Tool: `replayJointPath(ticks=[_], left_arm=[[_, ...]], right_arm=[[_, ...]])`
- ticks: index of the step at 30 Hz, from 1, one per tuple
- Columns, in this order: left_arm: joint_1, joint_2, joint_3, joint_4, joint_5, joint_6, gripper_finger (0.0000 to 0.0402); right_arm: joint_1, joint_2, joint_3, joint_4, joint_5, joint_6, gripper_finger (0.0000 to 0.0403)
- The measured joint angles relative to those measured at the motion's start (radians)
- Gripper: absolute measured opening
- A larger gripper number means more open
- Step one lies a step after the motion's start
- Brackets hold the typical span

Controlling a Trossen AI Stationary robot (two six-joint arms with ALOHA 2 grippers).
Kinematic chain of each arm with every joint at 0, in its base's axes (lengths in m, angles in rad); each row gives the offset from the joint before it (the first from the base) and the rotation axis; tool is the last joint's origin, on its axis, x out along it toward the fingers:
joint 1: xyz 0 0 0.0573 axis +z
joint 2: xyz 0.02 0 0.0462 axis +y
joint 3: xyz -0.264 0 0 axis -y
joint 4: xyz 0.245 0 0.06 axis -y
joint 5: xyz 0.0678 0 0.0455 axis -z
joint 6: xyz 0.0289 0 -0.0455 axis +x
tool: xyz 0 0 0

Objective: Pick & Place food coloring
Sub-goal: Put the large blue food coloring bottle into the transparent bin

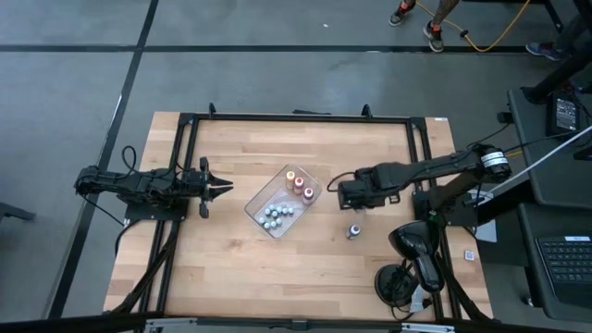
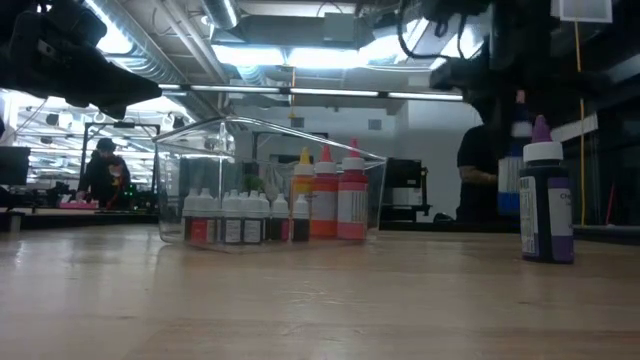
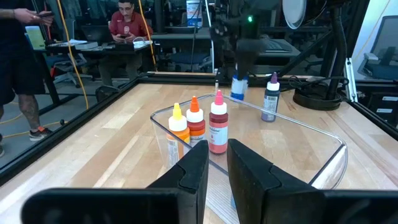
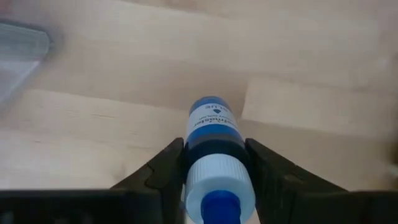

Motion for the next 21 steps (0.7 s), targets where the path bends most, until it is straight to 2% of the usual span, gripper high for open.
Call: replayJointPath(ticks=[12,21], left_arm=[[0.000,0.000,0.000,0.000,0.000,0.000,0.0054],[0.000,0.000,0.000,0.000,0.000,0.000,0.0058]], right_arm=[[-0.128,0.141,0.434,-0.279,0.086,-0.384,0.0150],[-0.164,0.339,0.814,-0.294,0.091,-0.631,0.0150]])
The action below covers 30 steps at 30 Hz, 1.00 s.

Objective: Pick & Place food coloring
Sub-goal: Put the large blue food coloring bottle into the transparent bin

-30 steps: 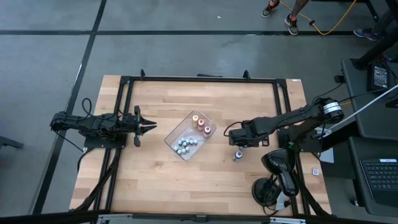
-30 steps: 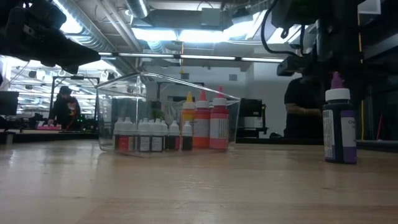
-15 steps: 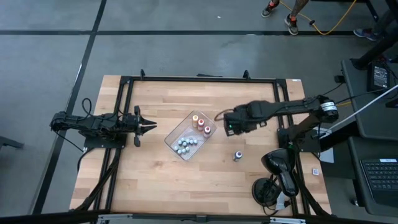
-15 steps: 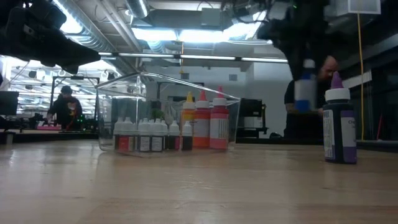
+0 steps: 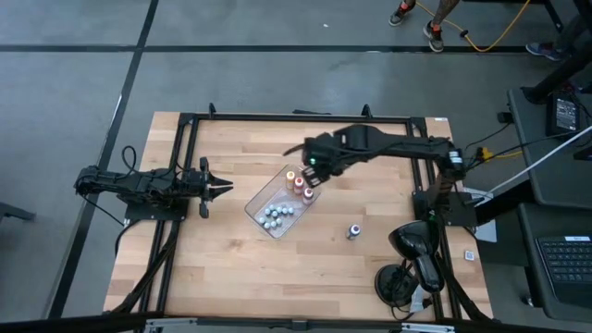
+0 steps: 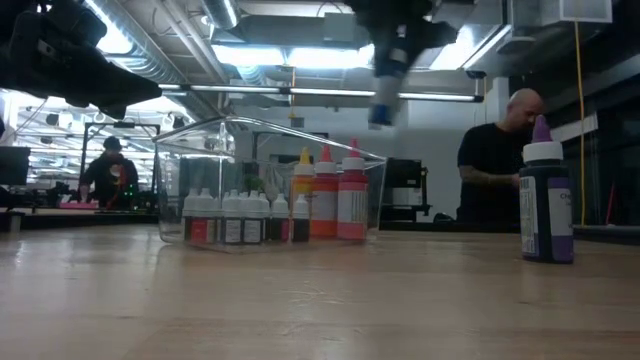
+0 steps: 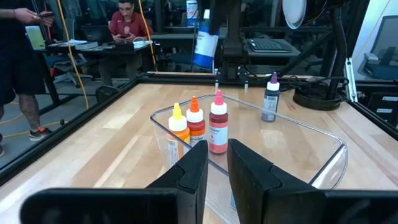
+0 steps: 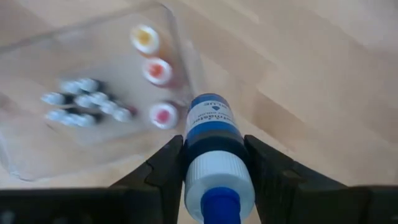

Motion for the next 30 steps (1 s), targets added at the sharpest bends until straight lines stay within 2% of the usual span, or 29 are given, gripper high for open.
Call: replayJointPath(ticks=[6,12,16,30], left_arm=[[0.000,0.000,0.000,0.000,0.000,0.000,0.0054],[0.000,0.000,0.000,0.000,0.000,0.000,0.0052],[0.000,0.000,0.000,0.000,0.000,0.000,0.0056],[0.000,0.000,0.000,0.000,0.000,0.000,0.0054]], right_arm=[[-0.001,0.154,0.242,0.000,-0.005,-0.134,0.0149],[0.001,0.280,0.423,0.003,-0.043,-0.261,0.0149],[0.002,0.306,0.408,0.063,-0.104,-0.375,0.0149],[0.002,0.406,0.408,0.062,-0.165,-0.819,0.0149]])
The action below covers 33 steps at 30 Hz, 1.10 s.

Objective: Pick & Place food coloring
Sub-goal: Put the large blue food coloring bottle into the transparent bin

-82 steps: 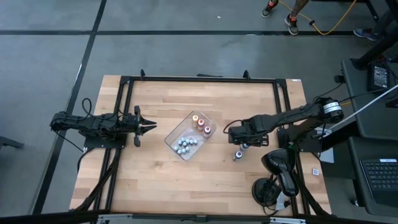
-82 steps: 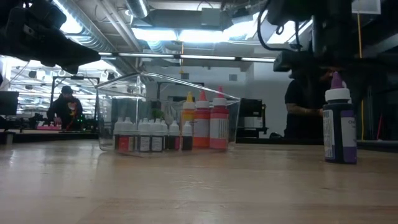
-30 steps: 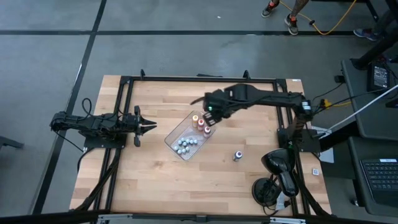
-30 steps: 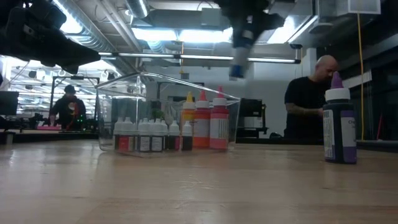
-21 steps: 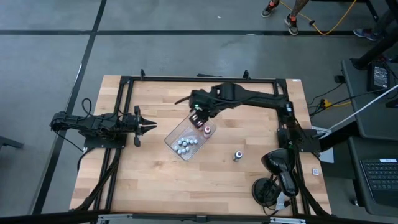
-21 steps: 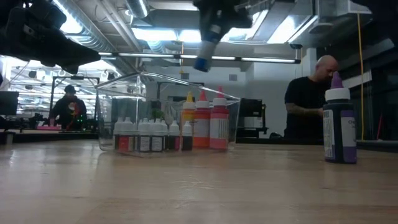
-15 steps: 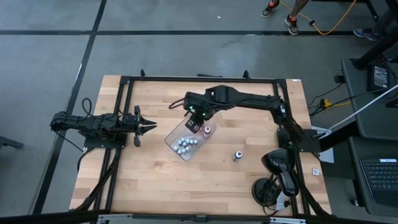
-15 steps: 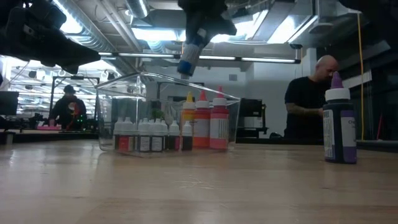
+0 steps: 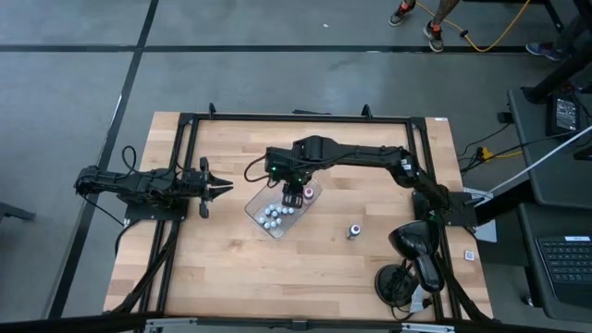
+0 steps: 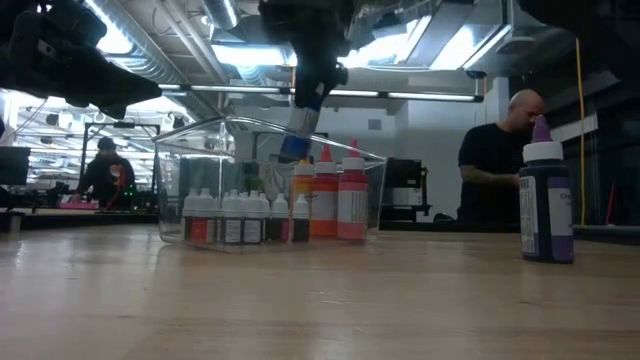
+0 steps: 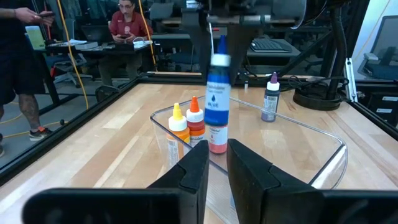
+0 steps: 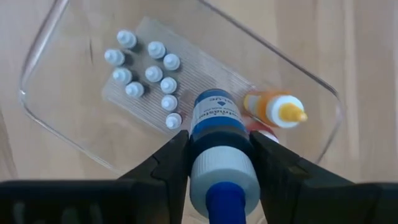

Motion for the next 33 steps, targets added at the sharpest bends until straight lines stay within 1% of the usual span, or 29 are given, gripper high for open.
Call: replayJointPath(ticks=[10,18,24,28,33], left_arm=[[0.000,0.000,0.000,0.000,0.000,0.000,0.0052],[0.000,0.000,0.000,0.000,0.000,0.000,0.0056],[0.000,0.000,0.000,0.000,0.000,0.000,0.0054],[0.000,0.000,0.000,0.000,0.000,0.000,0.0052],[0.000,0.000,0.000,0.000,0.000,0.000,0.0056]], right_arm=[[0.000,0.060,0.000,0.019,-0.004,-0.200,0.0149],[0.000,0.091,0.001,0.050,0.100,-0.385,0.0149],[0.000,0.122,0.000,0.037,0.100,-0.395,0.0149],[0.000,0.141,0.000,0.037,0.101,-0.435,0.0149],[0.002,0.166,0.000,0.031,0.099,-0.441,0.0149]])
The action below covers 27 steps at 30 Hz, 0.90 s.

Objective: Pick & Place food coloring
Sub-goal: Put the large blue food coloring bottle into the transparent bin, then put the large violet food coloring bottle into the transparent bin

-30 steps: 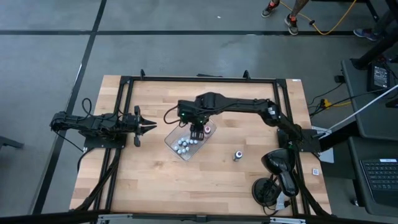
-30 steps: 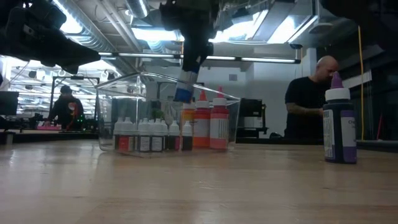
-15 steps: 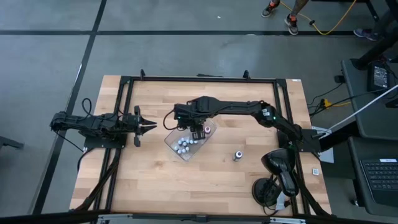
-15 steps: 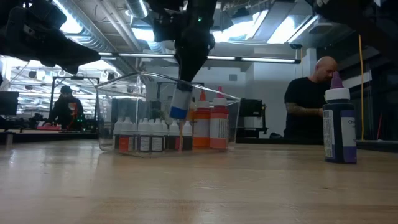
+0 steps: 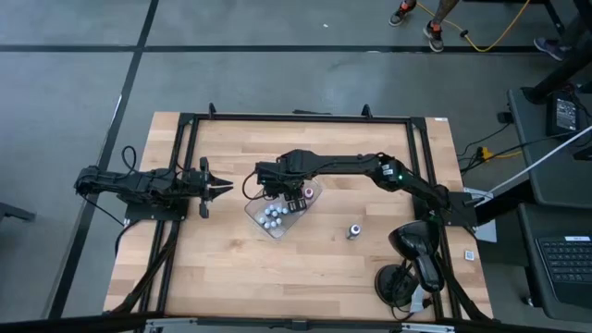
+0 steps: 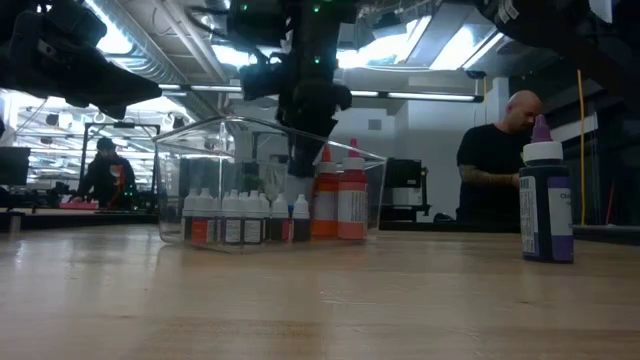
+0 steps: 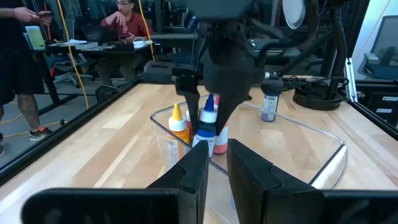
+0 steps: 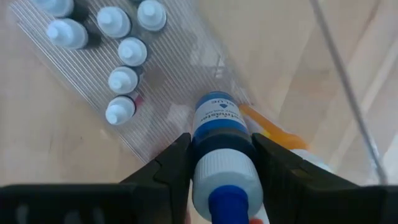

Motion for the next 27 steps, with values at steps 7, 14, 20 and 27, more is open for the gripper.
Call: replayJointPath(ticks=[7,14,20,27], left_arm=[[0.000,0.000,0.000,0.000,0.000,0.000,0.0053],[0.000,0.000,0.000,0.000,0.000,0.000,0.0055],[0.000,0.000,0.000,0.000,0.000,0.000,0.0059],[0.000,0.000,0.000,0.000,0.000,0.000,0.0057]], right_arm=[[0.002,0.024,0.000,0.003,-0.018,-0.014,0.0149],[0.002,0.025,0.000,0.000,0.016,-0.005,0.0244],[0.001,0.016,0.017,-0.032,0.089,0.004,0.0297],[0.015,-0.040,0.018,-0.038,0.093,0.016,0.0303]])
